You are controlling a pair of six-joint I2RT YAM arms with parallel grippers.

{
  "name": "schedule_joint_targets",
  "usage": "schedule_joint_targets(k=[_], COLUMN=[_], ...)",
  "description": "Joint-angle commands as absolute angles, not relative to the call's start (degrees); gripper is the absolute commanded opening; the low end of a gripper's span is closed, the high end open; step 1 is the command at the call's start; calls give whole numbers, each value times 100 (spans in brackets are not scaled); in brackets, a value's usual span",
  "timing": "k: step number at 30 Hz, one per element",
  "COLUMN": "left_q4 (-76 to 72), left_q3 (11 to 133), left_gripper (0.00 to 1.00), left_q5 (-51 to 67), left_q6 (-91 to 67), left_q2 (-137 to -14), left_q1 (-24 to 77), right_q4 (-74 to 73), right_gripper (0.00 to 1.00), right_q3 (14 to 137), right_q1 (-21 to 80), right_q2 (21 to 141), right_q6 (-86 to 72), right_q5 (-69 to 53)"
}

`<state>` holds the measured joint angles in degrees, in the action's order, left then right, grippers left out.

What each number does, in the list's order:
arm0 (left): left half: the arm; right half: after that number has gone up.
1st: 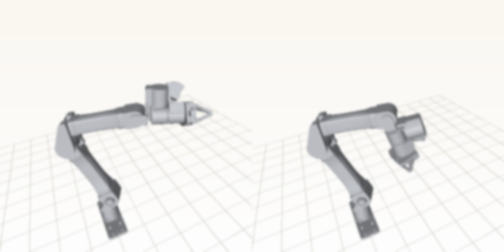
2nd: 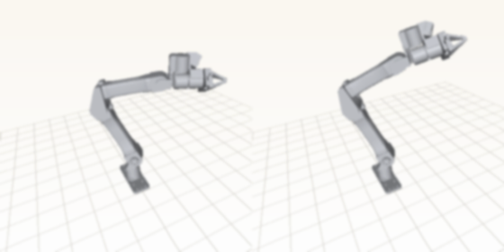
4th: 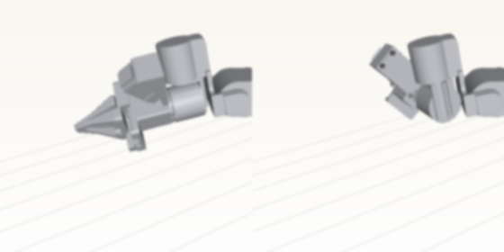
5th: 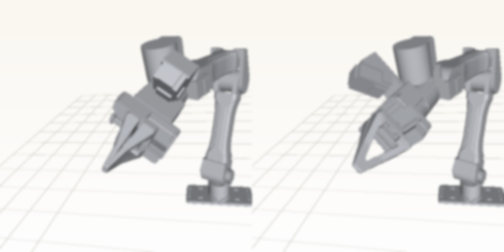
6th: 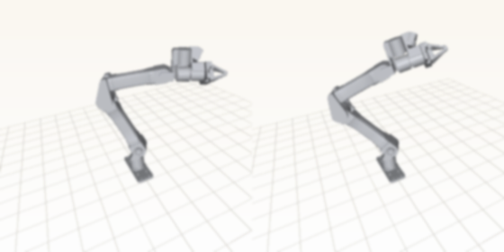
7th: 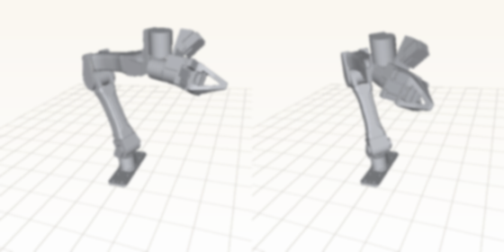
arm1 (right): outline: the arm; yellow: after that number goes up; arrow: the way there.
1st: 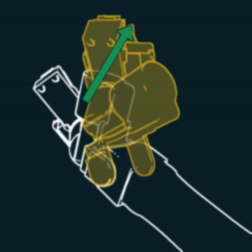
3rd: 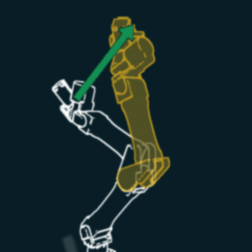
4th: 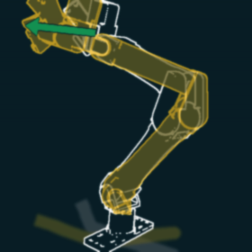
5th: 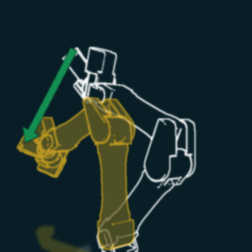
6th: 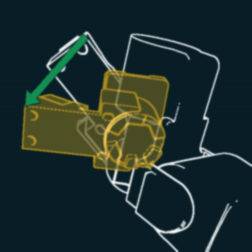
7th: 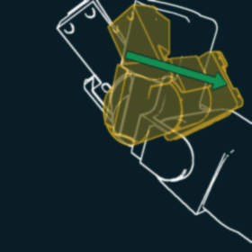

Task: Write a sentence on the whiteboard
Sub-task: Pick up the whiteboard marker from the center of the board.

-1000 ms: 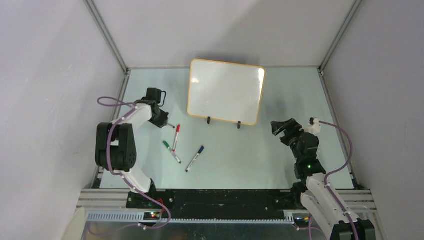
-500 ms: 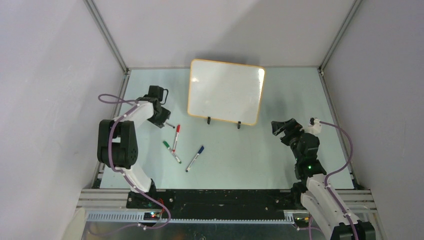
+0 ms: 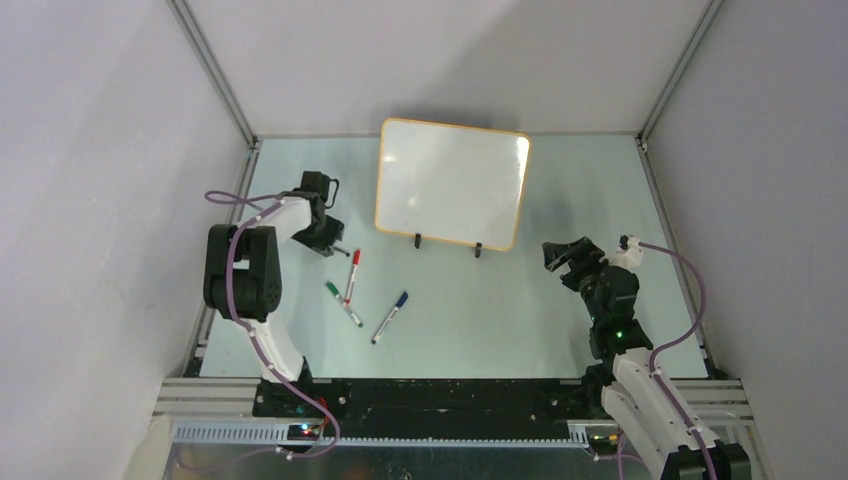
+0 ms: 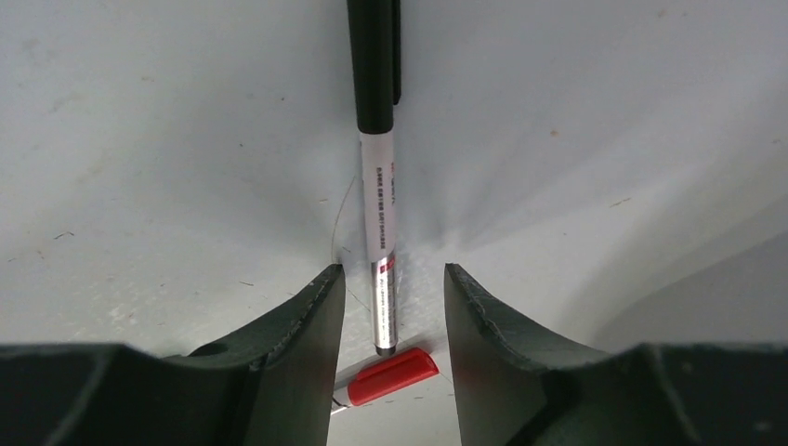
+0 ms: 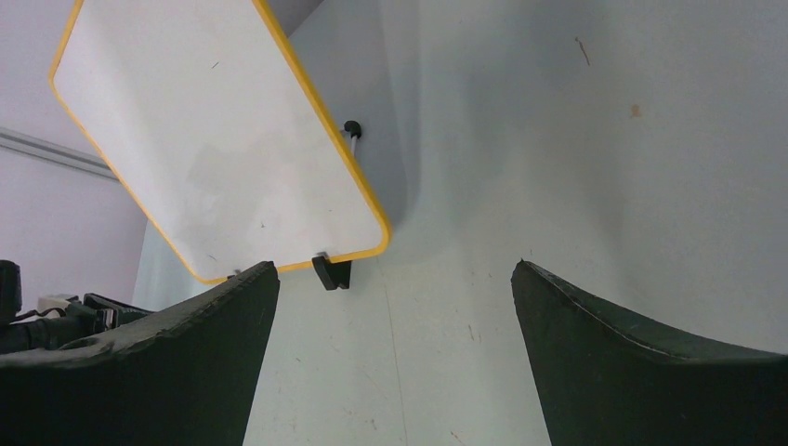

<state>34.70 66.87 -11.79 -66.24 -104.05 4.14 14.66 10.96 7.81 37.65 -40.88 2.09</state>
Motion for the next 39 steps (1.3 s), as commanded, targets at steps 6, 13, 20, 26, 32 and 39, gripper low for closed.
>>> schedule_joint_targets(k=[6, 13, 20, 26, 32, 39], left_q4=[3718, 4003, 4495, 5348, 5424, 5073], left_q3=[7043, 7342, 7870, 8577, 8644, 8276], left_gripper=[48, 47, 41, 42, 18, 0], left_q5=[-552, -331, -45, -292, -240, -65], left_q6=[-6941, -6941, -6891, -6912, -6891, -6785], left_q2=[-10730, -10959, -11379, -11812, -11870, -11651], left_q1=[29, -154, -326, -341, -352, -363], right_q4=[1501, 1484, 1459, 1419, 1406, 1421], right_gripper=[100, 100, 100, 100, 100, 100], right_q3=[1327, 1328, 1328, 1319, 1320, 1321], right_q1=[775, 773, 761, 759, 739, 734], right_q2=[3663, 3623, 3587, 3506, 3489, 3497], right_q6=[-4005, -3999, -3999, -4003, -4019, -4017], right_q5=[222, 211, 206, 208, 176, 156])
